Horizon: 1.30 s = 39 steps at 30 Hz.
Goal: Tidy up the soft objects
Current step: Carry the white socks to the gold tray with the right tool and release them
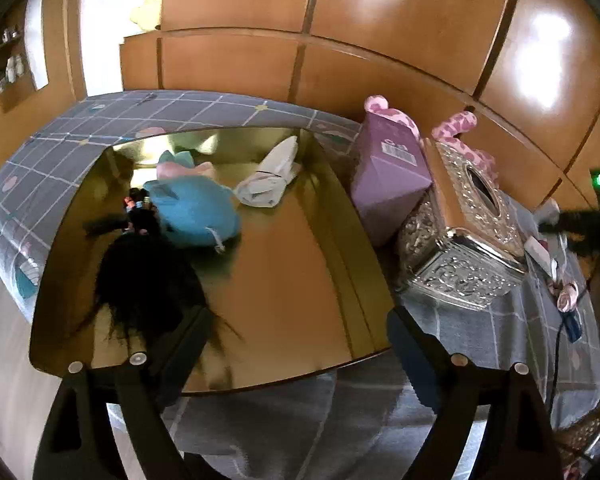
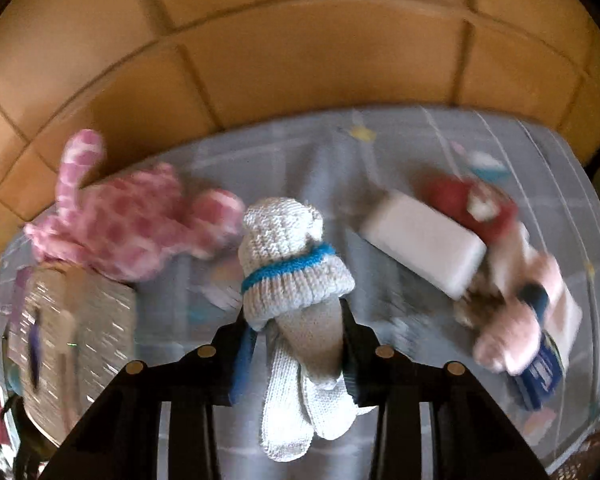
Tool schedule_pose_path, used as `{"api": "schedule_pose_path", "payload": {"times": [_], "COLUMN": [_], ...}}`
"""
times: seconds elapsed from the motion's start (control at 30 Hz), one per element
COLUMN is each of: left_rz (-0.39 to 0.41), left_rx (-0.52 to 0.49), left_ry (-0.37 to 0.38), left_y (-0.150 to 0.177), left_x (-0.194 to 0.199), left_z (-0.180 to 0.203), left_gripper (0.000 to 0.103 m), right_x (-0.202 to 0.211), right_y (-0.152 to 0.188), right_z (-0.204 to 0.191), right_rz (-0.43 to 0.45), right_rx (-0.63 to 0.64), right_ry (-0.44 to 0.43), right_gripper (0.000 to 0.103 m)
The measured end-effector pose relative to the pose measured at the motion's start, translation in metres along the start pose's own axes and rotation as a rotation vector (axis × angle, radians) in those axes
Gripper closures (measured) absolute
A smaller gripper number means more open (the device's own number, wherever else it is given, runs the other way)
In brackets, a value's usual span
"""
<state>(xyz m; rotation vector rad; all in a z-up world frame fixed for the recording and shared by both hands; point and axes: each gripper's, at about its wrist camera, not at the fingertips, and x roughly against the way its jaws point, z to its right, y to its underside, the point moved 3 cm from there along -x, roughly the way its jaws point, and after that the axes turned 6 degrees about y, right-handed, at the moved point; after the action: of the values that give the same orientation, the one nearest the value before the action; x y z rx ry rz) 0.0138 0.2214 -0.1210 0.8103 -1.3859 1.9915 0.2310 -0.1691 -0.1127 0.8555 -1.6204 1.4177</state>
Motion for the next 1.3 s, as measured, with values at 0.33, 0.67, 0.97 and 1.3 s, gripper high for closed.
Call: {"api": "schedule_pose_path", "payload": {"times": [0.33, 0.67, 0.97, 1.3], "left_rz": [0.014, 0.036, 0.065, 0.067], "left_rx": [0.030, 0.033, 0.070, 0.108], "left_ry": [-0.028, -0.083, -0.148, -0.170], "left_y": [-0.003, -0.002, -0.004, -0.004], "left_x": [0.007, 0.014, 0.021, 0.019], "left_z": [-0.015, -0.026, -0.044, -0.060], "left_gripper": [0.010, 0.010, 0.010, 0.010], "right_x": [0.031, 0.068, 0.069, 0.034], "right_y": [-0.051, -0.022, 0.079, 0.115], "right_z": [-0.126, -0.264, -0.342, -0.354], "right_rz": [0.119, 0.210, 0.125, -0.034], "right_rx": [0.156, 0.473, 0.789, 0.707], "right_ry": [-0.060, -0.277, -0.375, -0.403], "right_gripper": [0.066, 0.066, 0.066, 0.051]}}
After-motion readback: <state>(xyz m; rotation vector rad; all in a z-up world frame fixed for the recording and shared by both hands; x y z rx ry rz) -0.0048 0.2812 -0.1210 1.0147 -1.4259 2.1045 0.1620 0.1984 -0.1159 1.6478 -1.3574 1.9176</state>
